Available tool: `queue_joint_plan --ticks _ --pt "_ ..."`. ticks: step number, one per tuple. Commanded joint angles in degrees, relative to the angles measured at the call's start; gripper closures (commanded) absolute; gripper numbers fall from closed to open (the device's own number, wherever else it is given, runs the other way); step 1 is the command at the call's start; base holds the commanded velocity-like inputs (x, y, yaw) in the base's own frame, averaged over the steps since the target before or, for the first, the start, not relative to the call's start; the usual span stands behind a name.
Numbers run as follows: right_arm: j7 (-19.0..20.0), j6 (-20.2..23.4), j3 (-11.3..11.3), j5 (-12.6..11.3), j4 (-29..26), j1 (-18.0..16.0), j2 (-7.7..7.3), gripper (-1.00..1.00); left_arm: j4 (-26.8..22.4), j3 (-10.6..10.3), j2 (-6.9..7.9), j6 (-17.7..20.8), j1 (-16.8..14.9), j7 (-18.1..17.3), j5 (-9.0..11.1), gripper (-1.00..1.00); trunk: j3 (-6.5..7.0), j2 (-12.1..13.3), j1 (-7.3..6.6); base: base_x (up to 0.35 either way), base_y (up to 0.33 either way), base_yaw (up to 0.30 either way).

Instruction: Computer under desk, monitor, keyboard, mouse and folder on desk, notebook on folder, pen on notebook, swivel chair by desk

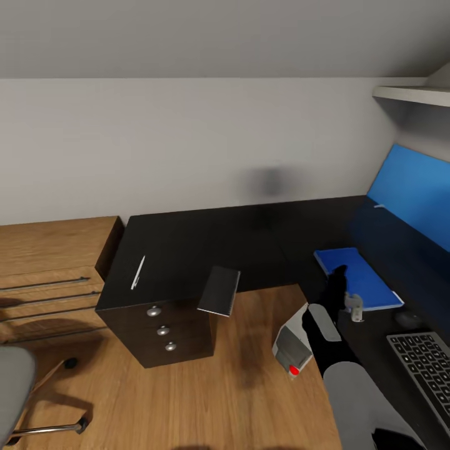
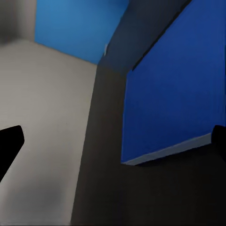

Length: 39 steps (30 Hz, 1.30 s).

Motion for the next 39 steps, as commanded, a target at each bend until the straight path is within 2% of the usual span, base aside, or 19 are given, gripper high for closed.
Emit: queue_joint_plan --ticks 1,4,5,7,12,14,16,18,21,28,39 --pt "0.33 -0.05 -0.09 -0.37 -0.03 0.06 0.2 -1.0 0.02 -0.48 0.05 -0.38 -0.07 0.35 0.58 -1.0 0.01 -0.03 0.0 0.0 0.0 0.191" --pt "0.4 0.08 -0.06 -0.3 0.01 0.33 1.09 -1.0 0.03 -0.48 0.05 -0.38 -0.07 0.35 0.58 -1.0 0.18 -0.03 0.0 0.0 0.0 0.206" --pt "0.42 0.26 0.19 -0.23 0.04 0.74 1.96 -1.0 0.09 -0.48 0.05 -0.38 -0.07 0.33 0.64 -1.0 0.24 -0.03 0.0 0.0 0.0 0.218" --pt "0.43 0.33 1.13 -0.2 0.0 1.26 2.35 -1.0 0.11 -0.48 0.05 -0.38 -0.07 0.34 0.66 -1.0 0.35 -0.03 0.0 0.0 0.0 0.219" --pt "0.43 0.26 6.16 -0.18 -0.27 2.48 2.71 -1.0 0.12 -0.49 0.05 -0.38 -0.07 0.32 0.67 -1.0 0.58 -0.03 0.0 0.0 0.0 0.194" --pt "0.54 0.14 8.59 -0.18 -0.39 2.94 2.78 -1.0 0.12 -0.5 0.05 -0.38 -0.07 0.3 0.67 -1.0 0.62 -0.03 0.0 0.0 0.0 0.083" --pt "1.3 -0.04 11.95 -0.29 -0.62 3.77 2.91 -1.0 0.13 -0.52 0.05 -0.38 -0.07 0.29 0.67 -1.0 0.64 -0.03 0.0 0.0 0.0 0.036" --pt "2.29 -0.09 12.95 -0.39 -1.06 4.0 3.11 -1.0 0.13 -0.51 0.05 -0.38 -0.07 0.29 0.67 -1.0 0.64 -0.03 0.0 0.0 0.0 0.016" --pt "4.01 -0.05 13.9 -0.5 -2.12 4.57 3.54 -1.0 0.13 -0.5 0.05 -0.38 -0.07 0.28 0.67 -1.0 0.65 -0.03 0.0 0.0 0.0 0.006" --pt "4.83 -0.3 14.56 -0.33 -2.46 5.63 4.69 -1.0 0.13 -0.5 0.05 -0.38 -0.07 0.3 0.67 -1.0 0.65 -0.03 0.0 0.0 0.0 0.0" --pt "4.24 0.42 14.38 -0.35 -2.54 6.66 4.29 -1.0 0.17 0.12 0.14 -0.27 -0.07 0.18 0.86 -1.0 0.65 -0.03 0.0 -0.167 0.152 0.0"
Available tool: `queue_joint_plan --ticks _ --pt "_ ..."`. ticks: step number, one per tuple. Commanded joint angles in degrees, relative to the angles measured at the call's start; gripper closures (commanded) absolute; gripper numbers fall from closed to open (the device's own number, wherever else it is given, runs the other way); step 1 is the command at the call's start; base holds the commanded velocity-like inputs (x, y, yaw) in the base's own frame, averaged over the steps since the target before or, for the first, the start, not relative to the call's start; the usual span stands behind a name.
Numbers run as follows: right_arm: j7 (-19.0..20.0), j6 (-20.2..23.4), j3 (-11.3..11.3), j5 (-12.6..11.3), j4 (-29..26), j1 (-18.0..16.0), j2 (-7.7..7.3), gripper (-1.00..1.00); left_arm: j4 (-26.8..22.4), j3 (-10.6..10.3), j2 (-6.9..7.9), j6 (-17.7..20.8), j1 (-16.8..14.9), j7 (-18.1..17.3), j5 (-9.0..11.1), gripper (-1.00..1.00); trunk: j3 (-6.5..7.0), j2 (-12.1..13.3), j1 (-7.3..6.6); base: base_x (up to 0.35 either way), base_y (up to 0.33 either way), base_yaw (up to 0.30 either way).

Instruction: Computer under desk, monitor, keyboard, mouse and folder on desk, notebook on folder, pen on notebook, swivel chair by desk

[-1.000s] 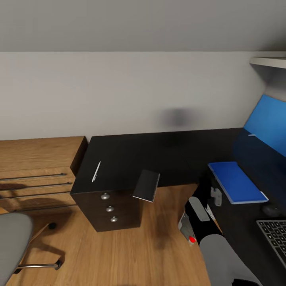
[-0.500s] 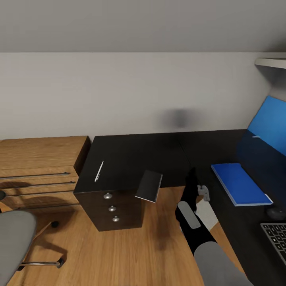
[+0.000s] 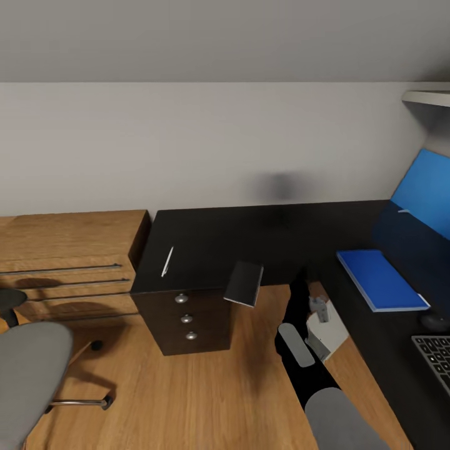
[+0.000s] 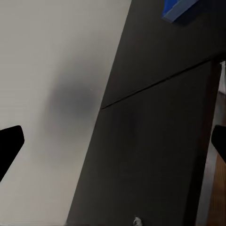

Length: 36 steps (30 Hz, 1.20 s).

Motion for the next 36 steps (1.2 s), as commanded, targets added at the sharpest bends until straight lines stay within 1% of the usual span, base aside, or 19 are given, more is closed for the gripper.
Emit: queue_joint_plan --ticks 1,4,8,9,10,11,12,14,16,17,18,21,24,25,29,30,33,34,36 --pt "0.44 -0.08 0.12 -0.58 0.0 0.11 -0.08 -1.0 0.04 -0.48 0.05 -0.35 -0.07 0.33 0.6 -1.0 -0.05 -0.03 -0.03 -0.252 0.229 0.0" --pt "0.39 1.63 0.19 -0.51 -0.04 0.28 -0.19 -1.0 0.11 -0.47 0.05 -0.33 -0.07 0.33 0.63 -1.0 -0.05 -0.03 -0.03 -0.253 0.23 0.0" --pt "-0.27 6.95 0.17 -0.36 -1.26 0.37 -0.35 -1.0 0.14 -0.47 0.05 -0.32 -0.07 0.33 0.65 -1.0 -0.05 -0.03 -0.03 -0.255 0.209 0.0" --pt "-1.02 8.5 0.17 -0.31 -2.09 0.47 -0.59 -1.0 0.14 -0.47 0.05 -0.32 -0.07 0.33 0.65 -1.0 -0.05 -0.03 -0.03 -0.236 0.102 0.0" --pt "-2.62 10.76 0.2 -0.13 -3.17 0.75 -1.27 -1.0 0.14 -0.47 0.05 -0.32 -0.07 0.33 0.65 -1.0 -0.05 -0.03 -0.03 -0.181 0.052 0.0" --pt "-3.16 11.56 0.21 0.0 -3.46 0.85 -1.56 -1.0 0.14 -0.47 0.05 -0.32 -0.07 0.33 0.65 -1.0 -0.05 -0.03 -0.03 -0.163 0.042 0.0" --pt "-3.99 13.31 0.26 0.42 -3.98 0.99 -2.24 -1.0 0.14 -0.47 0.05 -0.32 -0.07 0.33 0.65 -1.0 -0.05 -0.03 -0.03 -0.118 0.027 0.0" --pt "-4.51 15.31 0.29 1.0 -4.36 1.09 -2.9 -1.0 0.14 -0.47 0.05 -0.32 -0.07 0.33 0.65 -1.0 -0.05 -0.03 -0.03 -0.085 0.019 0.0" --pt "-5.06 19.69 0.32 1.95 -4.89 1.18 -3.92 -1.0 0.18 -0.47 0.05 -0.32 -0.07 0.33 0.65 -1.0 -0.05 -0.03 -0.03 -0.04 0.009 0.0" --pt "-5.12 20.81 0.33 2.09 -5.09 1.19 -4.11 -1.0 0.19 -0.47 0.05 -0.32 -0.07 0.33 0.65 -1.0 -0.05 -0.03 -0.03 -0.025 0.006 0.0" --pt "-5.2 22.98 0.33 2.26 -5.61 1.26 -4.41 -1.0 0.21 -0.47 0.05 -0.32 -0.07 0.33 0.65 -1.0 -0.05 -0.03 -0.03 -0.016 0.004 0.0" --pt "-5.25 26.5 0.34 2.33 -7.39 1.91 -4.64 -1.0 0.22 -0.47 0.05 -0.32 -0.07 0.33 0.65 -1.0 -0.05 -0.03 -0.03 -0.009 0.002 0.0" --pt "-5.13 27.55 0.34 2.25 -8.71 2.55 -4.56 -1.0 0.23 -0.47 0.05 -0.32 -0.07 0.33 0.65 -1.0 -0.05 -0.03 -0.03 -0.003 0.001 0.0" --pt "-4.65 28.06 0.35 2.21 -9.52 3.24 -4.53 -1.0 0.23 -0.47 0.05 -0.34 -0.07 0.33 0.65 -1.0 -0.05 -0.03 -0.03 0.0 0.0 0.0" --pt "-3.42 28.35 0.35 2.18 -9.81 3.58 -4.57 -1.0 0.23 -0.47 0.05 -0.34 -0.07 0.33 0.65 -1.0 -0.05 -0.03 -0.03 0.0 0.0 0.0" --pt "-2.9 28.36 0.35 2.2 -9.97 4.13 -4.6 -1.0 0.23 -0.49 0.05 -0.41 -0.07 0.39 0.58 -1.0 -0.05 -0.03 -0.03 0.0 0.0 0.0" --pt "-2.9 28.83 0.35 2.14 -9.96 5.0 -4.65 -1.0 0.09 -0.65 0.01 -0.5 -0.07 0.64 0.31 -1.0 -0.05 -0.03 -0.03 0.0 0.0 0.0" --pt "-2.91 29.23 0.36 2.13 -9.95 5.11 -4.68 -1.0 0.03 -0.63 0.02 -0.53 -0.07 0.66 0.32 -1.0 -0.05 -0.03 -0.03 0.0 0.0 0.0" --pt "-3.0 31.65 0.37 2.12 -9.97 5.33 -4.71 -1.0 -0.19 -0.58 0.08 -0.94 -0.07 0.76 0.43 -1.0 -0.05 -0.03 -0.03 0.0 0.0 0.0"
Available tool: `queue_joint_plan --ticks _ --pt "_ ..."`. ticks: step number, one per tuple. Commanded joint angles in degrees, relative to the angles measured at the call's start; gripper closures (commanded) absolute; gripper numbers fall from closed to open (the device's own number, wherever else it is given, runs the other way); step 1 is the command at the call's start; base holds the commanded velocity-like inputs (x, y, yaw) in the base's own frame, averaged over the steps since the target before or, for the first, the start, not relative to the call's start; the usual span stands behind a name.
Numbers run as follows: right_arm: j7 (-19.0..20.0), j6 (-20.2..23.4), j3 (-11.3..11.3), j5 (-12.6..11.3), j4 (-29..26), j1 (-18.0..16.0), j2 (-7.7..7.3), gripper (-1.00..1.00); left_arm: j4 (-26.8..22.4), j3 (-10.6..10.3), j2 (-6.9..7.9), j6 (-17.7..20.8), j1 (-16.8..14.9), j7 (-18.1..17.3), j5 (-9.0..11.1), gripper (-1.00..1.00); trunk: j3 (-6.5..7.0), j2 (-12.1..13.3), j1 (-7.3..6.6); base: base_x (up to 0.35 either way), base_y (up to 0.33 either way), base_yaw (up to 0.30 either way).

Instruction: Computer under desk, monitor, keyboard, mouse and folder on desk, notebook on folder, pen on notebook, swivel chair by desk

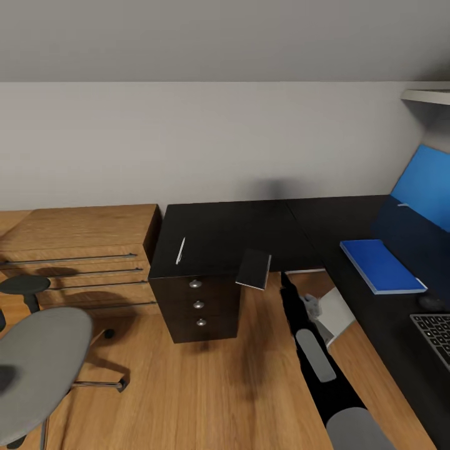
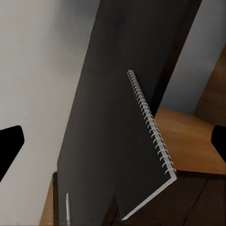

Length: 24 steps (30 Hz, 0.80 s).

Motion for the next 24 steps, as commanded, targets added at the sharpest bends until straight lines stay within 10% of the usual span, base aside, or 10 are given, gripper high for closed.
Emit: queue_joint_plan --ticks 1,7,24 --pt "0.25 0.89 0.11 -0.61 0.05 0.03 -0.03 -1.0 -0.08 -0.46 0.07 -0.63 -0.06 0.38 0.6 -1.0 -0.04 -0.03 0.0 0.0 0.0 0.0" --pt "0.04 11.37 -0.22 -0.62 0.13 0.2 -0.09 -1.0 -0.33 -0.38 0.04 -3.69 -0.06 0.51 0.83 -1.0 -0.22 -0.43 0.22 0.0 0.0 0.0" --pt "0.46 17.11 -0.37 -0.71 0.29 0.27 -0.96 -1.0 -0.29 -0.45 -0.05 -4.33 -0.06 0.53 0.89 -1.0 -3.28 -7.25 3.95 0.0 0.0 0.0"
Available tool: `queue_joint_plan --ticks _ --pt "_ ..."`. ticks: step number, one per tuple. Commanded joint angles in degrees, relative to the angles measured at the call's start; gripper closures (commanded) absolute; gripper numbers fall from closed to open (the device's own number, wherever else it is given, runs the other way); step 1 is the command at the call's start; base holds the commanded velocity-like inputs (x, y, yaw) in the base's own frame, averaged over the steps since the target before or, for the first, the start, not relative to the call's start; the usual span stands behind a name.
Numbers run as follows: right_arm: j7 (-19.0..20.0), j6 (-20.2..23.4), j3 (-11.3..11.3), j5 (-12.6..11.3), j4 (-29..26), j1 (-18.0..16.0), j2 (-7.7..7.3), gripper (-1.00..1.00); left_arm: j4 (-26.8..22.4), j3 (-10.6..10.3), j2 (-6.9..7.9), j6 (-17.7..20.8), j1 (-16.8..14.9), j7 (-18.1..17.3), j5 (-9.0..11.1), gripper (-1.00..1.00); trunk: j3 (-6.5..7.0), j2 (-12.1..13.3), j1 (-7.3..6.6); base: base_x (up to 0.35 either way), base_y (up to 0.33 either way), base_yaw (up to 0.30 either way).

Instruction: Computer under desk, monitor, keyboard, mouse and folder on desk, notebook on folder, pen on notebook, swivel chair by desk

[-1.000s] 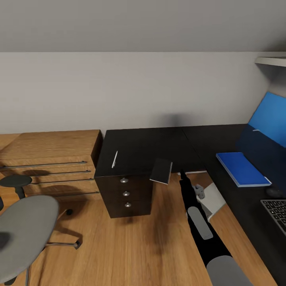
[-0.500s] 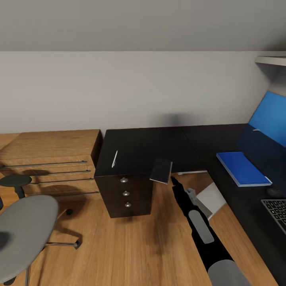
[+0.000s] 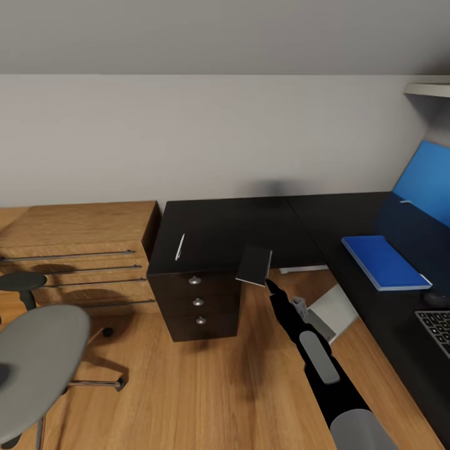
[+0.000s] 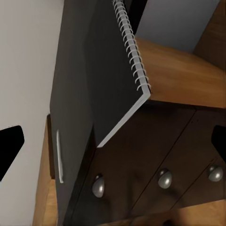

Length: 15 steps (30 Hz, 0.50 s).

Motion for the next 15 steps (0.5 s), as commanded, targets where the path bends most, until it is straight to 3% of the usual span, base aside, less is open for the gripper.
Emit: queue_joint_plan --ticks 1,6,7,10,11,13,15 --pt "0.12 0.22 -0.08 -0.49 0.0 -0.02 -0.15 -1.0 0.0 -0.48 0.05 -0.37 -0.07 0.38 0.51 -1.0 -0.23 -0.44 0.22 0.0 0.0 0.0" --pt "-0.03 2.3 -0.65 -2.52 -0.16 -0.08 -1.07 -1.0 0.0 -0.48 0.04 -0.34 -0.07 0.39 0.51 -1.0 -1.13 -2.45 1.32 0.0 0.0 0.0" --pt "-0.28 6.05 -0.75 -3.92 -0.1 -0.24 -2.19 -1.0 0.0 -0.48 0.04 -0.31 -0.07 0.39 0.51 -1.0 -1.31 -2.85 1.54 0.0 0.0 0.0" --pt "-0.26 13.34 -0.78 -4.53 0.01 -0.37 -4.63 -1.0 0.0 -0.48 0.04 -0.29 -0.07 0.39 0.51 -1.0 -1.84 -4.05 2.2 0.0 0.0 0.0" --pt "0.14 18.3 -0.93 -4.8 -0.08 -0.41 -6.21 -1.0 0.0 -0.48 0.08 -0.32 -0.07 0.39 0.51 -1.0 -2.02 -4.45 2.42 0.0 0.0 0.0" --pt "0.95 21.84 -1.02 -4.91 0.43 -0.44 -7.42 -1.0 0.0 -0.48 0.1 -0.29 -0.07 0.39 0.51 -1.0 -2.38 -5.25 2.86 0.0 0.0 0.0" --pt "1.29 22.69 -1.05 -4.96 1.24 -0.45 -7.79 -1.0 0.0 -0.48 0.07 -0.29 -0.07 0.39 0.51 -1.0 -2.74 -6.06 3.3 0.0 0.0 0.0"
